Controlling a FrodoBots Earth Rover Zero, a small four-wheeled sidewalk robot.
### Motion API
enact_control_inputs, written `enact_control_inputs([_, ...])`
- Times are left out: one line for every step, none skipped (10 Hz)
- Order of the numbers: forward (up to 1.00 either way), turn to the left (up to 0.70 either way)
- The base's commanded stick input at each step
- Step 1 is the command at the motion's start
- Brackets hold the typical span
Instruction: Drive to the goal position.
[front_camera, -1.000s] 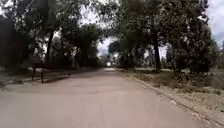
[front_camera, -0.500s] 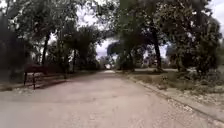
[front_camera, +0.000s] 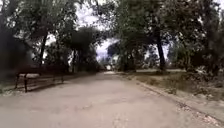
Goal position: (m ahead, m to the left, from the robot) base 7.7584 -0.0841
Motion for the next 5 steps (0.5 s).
enact_control_inputs([0.85, 0.00])
enact_control_inputs([0.85, 0.00])
enact_control_inputs([0.85, 0.00])
enact_control_inputs([0.85, 0.00])
enact_control_inputs([0.85, 0.00])
